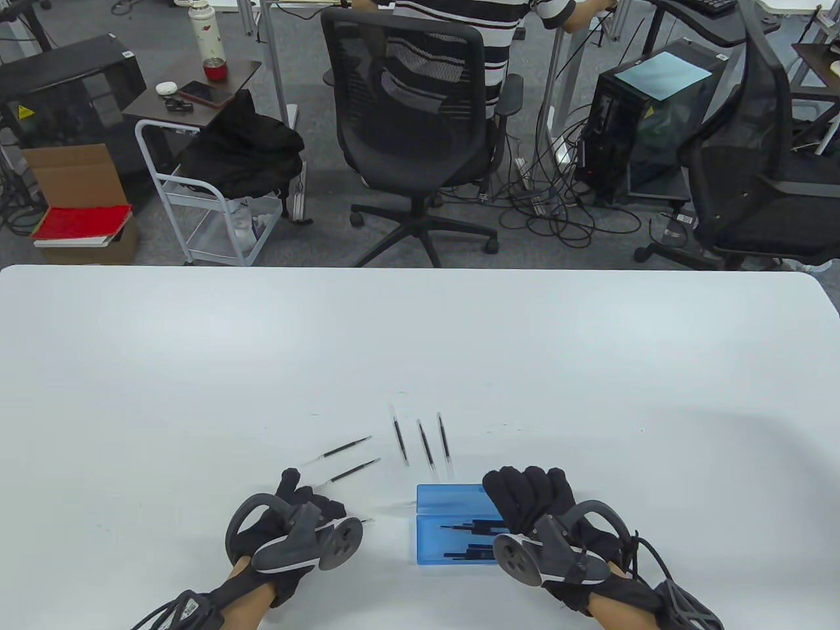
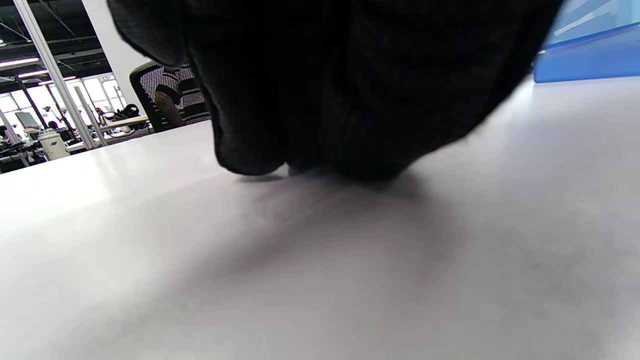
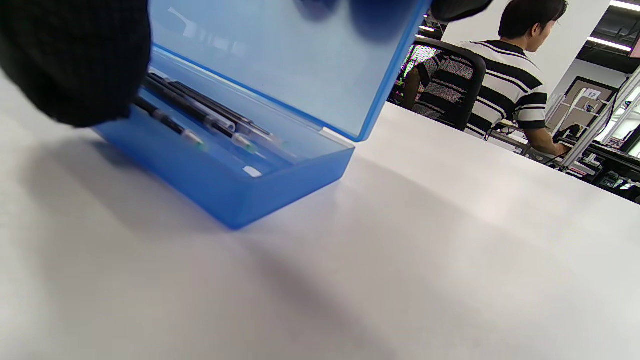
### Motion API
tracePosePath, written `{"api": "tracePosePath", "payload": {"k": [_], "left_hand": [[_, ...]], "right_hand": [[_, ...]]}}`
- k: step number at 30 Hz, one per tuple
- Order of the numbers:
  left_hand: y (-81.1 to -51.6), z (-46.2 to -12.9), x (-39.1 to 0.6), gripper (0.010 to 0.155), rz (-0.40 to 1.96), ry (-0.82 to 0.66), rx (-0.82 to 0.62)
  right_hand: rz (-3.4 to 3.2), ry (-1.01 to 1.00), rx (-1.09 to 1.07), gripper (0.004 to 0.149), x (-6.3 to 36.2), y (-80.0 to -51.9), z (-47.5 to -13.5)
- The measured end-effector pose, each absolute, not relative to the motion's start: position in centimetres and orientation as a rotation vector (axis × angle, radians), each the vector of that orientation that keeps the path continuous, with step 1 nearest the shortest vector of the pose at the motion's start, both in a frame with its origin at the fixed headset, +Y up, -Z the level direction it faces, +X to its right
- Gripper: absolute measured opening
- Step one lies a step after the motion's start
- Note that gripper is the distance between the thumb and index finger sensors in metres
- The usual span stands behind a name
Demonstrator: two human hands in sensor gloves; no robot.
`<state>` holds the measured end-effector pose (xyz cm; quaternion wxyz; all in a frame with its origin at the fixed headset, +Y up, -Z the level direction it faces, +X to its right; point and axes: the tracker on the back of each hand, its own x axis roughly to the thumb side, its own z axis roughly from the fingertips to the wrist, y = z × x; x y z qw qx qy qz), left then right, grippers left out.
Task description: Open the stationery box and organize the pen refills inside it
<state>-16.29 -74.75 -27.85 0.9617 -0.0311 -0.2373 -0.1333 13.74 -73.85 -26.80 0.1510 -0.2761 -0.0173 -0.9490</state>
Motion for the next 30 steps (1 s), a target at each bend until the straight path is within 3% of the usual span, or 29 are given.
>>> {"api": "tracePosePath", "payload": {"k": [8,15,30], "left_hand": [[-72.1,-26.4,-15.0,0.051,-0.236,-0.5,0.027],[-70.7,-24.9,-11.6,0.052,-0.242,-0.582,0.094],[-73.0,-22.5,-1.3,0.051,-0.32,-0.775,0.126]], "right_hand": [[-2.724,-0.051,-0.795,0.123,13.8,-73.9,-26.8],[-2.726,-0.053,-0.794,0.123,13.8,-73.9,-26.8],[-2.728,-0.055,-0.8,0.123,13.9,-73.9,-26.8]]}}
